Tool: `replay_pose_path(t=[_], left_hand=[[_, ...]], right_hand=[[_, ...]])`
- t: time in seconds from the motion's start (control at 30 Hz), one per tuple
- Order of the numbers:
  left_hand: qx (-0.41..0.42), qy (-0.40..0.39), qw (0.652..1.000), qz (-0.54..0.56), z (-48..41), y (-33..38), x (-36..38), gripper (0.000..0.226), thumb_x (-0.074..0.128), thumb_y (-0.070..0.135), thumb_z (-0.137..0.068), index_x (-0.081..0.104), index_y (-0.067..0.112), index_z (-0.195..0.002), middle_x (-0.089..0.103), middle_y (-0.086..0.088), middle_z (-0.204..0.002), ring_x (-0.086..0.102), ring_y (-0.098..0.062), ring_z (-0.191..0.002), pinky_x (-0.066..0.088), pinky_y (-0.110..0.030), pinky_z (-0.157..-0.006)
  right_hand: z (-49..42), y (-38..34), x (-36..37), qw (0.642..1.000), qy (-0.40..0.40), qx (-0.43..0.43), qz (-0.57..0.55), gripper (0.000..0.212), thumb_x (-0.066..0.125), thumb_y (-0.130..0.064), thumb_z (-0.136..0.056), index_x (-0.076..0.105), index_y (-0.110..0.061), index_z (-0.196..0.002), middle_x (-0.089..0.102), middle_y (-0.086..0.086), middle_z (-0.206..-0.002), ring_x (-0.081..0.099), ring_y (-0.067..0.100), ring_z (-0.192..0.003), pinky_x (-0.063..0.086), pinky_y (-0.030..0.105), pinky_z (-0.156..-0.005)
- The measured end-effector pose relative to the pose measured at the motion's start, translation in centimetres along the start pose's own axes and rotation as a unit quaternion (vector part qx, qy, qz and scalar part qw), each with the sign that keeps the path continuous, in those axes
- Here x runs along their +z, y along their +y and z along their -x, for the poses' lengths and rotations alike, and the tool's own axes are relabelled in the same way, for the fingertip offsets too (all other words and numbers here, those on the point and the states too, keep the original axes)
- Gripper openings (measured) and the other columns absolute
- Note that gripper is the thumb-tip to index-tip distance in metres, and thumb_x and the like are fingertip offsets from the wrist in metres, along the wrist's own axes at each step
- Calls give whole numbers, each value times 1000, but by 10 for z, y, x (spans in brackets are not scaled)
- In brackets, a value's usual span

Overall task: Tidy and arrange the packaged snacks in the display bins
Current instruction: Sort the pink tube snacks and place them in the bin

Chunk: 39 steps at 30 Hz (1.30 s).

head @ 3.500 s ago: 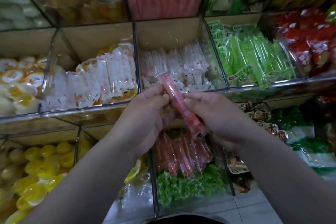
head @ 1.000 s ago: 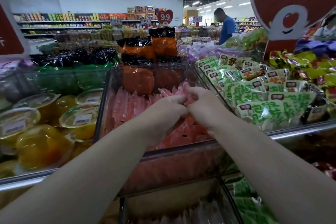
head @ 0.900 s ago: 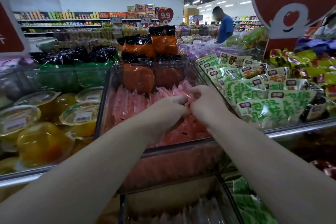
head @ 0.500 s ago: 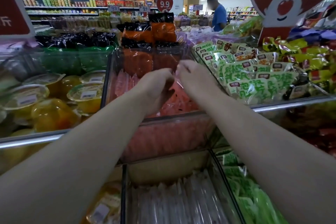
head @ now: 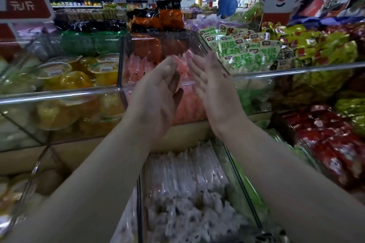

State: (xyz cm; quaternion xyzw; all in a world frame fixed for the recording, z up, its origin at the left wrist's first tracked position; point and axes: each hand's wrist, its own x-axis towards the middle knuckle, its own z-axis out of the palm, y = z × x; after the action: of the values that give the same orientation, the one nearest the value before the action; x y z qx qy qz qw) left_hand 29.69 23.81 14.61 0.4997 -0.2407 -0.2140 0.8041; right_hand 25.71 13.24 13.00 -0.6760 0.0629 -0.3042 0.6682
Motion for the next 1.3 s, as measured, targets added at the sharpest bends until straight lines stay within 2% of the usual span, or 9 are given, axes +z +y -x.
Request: replay_pose_path(t=[0.13,0.23,0.4,0.53,0.67,0.87,0.97,1.1,1.3], left_hand=[[4,4,1000,26,38,-6,2,49,29,26,-103,31,19,-151,36,5,-154,32,-11,-142,27,-31,-110],[4,-3,999,35,69,-19,0,49,30,28,-102,33,18,-150,41,6,-152,38,-8,-137,32,-27,-106],[-19,-7,999,43,112,-43,-8,52,28,33,-102,29,16,-151,36,4,-154,34,-10,-141,30,-27,-106],[-48,-6,996,71,140,-55,-16,54,25,39,-103,27,15,-152,33,3,-156,30,-11,-143,28,-30,-109],[-78,5,993,84,165,-71,-22,57,23,43,-103,27,15,-152,31,1,-157,29,-12,-144,24,-33,-115],[-111,10,991,80,197,-96,-30,58,22,47,-102,28,17,-152,31,3,-157,29,-9,-143,25,-32,-113],[-121,15,990,72,207,-110,-32,59,23,48,-101,29,17,-151,32,3,-157,30,-10,-143,27,-31,-111],[-142,9,988,62,220,-129,-35,59,21,49,-101,31,18,-151,34,5,-155,32,-8,-142,26,-30,-113],[-157,6,987,45,240,-163,-38,60,21,50,-100,33,19,-150,38,7,-153,35,-7,-140,25,-32,-117]], right_hand=[[40,-7,-1,995,-35,24,-93,79,29,-65,-81,43,-19,-144,48,-1,-146,45,9,-133,31,28,-109],[73,-1,1,992,-44,45,-111,74,27,-60,-88,42,-14,-144,49,2,-146,46,12,-133,32,29,-109],[123,18,3,991,-31,71,-107,90,29,-66,-76,39,-11,-146,45,4,-149,44,13,-135,33,26,-108],[156,30,4,987,-24,112,-109,68,18,-55,-98,37,-11,-147,43,4,-151,40,13,-138,29,33,-115],[187,44,6,981,-23,150,-120,66,16,-52,-99,38,-12,-147,43,3,-150,40,12,-138,29,28,-112],[229,69,2,974,-3,188,-129,66,17,-54,-98,40,-14,-146,45,0,-149,42,10,-136,31,28,-111],[244,80,-1,972,4,195,-132,71,19,-59,-93,41,-16,-146,46,0,-148,43,9,-135,31,30,-112],[263,96,-6,969,18,204,-141,90,29,-67,-72,42,-15,-145,48,-1,-146,46,6,-130,31,31,-113],[288,125,-15,965,44,222,-134,86,30,-66,-73,45,-17,-142,50,0,-144,49,6,-129,34,31,-113]])
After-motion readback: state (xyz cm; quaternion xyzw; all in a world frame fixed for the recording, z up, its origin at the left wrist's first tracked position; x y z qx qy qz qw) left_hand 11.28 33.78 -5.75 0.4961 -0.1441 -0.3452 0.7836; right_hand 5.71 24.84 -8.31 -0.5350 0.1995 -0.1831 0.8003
